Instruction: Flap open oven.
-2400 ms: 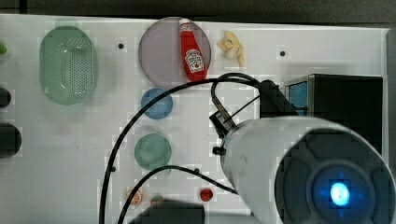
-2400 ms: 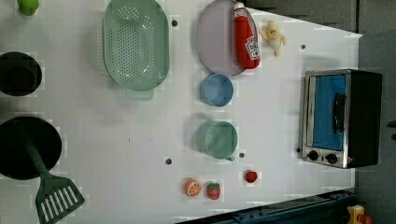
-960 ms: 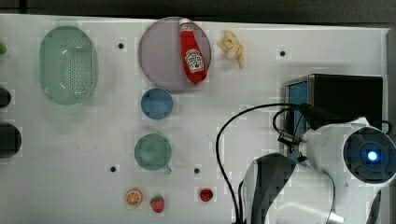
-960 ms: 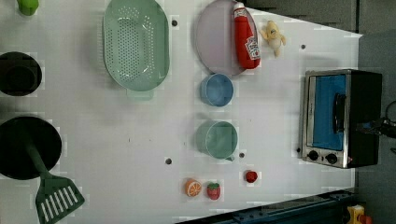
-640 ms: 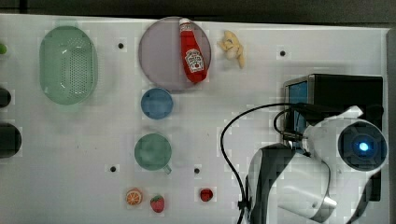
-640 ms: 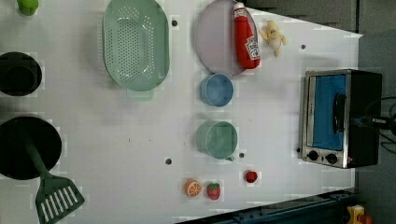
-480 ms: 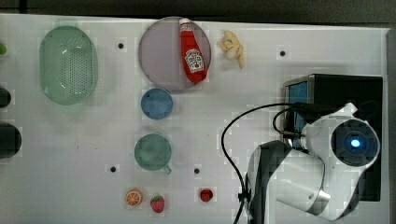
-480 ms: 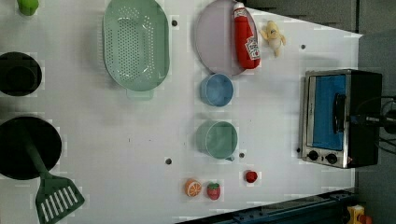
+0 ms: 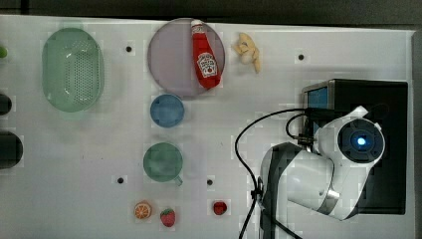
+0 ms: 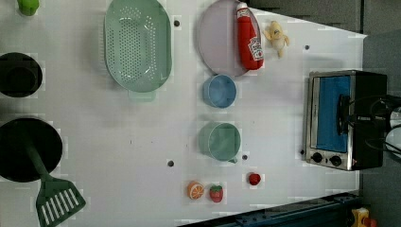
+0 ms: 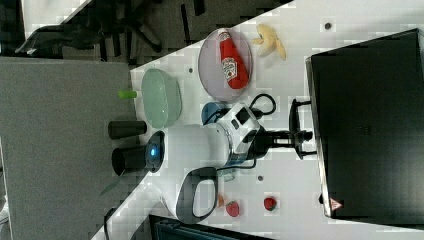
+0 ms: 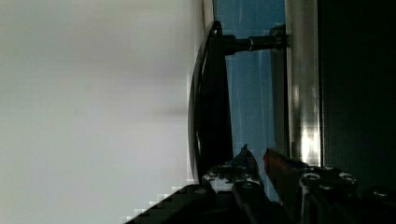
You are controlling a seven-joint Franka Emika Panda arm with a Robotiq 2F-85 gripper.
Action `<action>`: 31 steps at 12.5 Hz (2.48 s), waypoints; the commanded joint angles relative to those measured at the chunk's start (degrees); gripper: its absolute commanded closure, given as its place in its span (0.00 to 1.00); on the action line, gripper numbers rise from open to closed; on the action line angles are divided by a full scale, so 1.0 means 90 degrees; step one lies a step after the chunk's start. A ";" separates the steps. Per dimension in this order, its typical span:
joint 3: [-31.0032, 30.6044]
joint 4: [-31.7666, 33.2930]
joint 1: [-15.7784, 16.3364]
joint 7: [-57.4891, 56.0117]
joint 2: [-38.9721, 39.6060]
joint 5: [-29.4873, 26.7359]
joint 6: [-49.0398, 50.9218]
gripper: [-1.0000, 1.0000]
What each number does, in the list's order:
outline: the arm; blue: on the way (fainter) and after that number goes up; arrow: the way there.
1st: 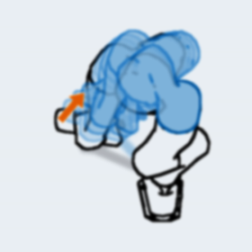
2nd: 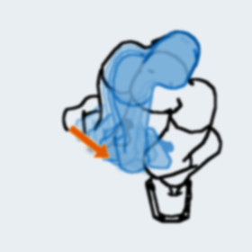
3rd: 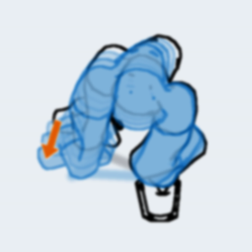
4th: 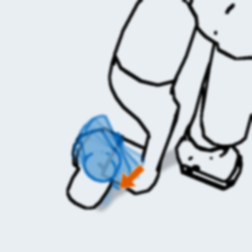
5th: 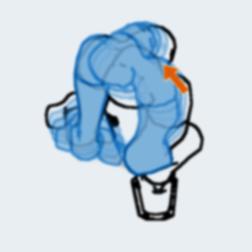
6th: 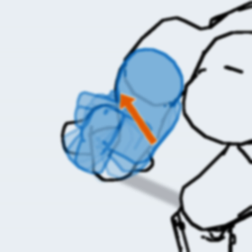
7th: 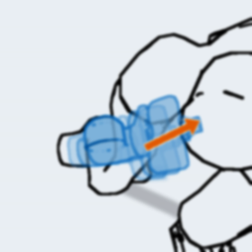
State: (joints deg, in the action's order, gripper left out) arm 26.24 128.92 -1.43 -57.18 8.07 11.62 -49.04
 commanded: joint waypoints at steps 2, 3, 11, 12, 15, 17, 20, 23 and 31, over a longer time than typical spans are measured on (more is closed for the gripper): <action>-0.0186 0.0056 0.0050 -0.0184 0.0050 0.0038 -0.0165 0.83; -0.0258 0.0088 0.0095 -0.0160 0.0049 0.0063 -0.0157 0.83; -0.0986 0.0329 0.0549 0.2527 0.0451 0.1841 -0.0094 0.83; -0.1067 0.0326 0.0620 0.2858 0.0565 0.2034 -0.0092 0.83; -0.1241 0.0270 0.0878 0.4073 0.1045 0.2717 -0.0089 0.83; -0.1305 0.0143 0.1101 0.4929 0.1477 0.3287 -0.0050 0.83; -0.1312 -0.0188 0.1498 0.5900 0.2235 0.3905 0.0129 0.83; -0.1272 -0.0565 0.1826 0.6195 0.2807 0.3992 0.0413 0.83; -0.1241 -0.0788 0.1858 0.6195 0.1253 0.1957 0.0385 0.83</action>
State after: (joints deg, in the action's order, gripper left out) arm 15.01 123.43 15.81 -4.55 23.89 28.62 -45.01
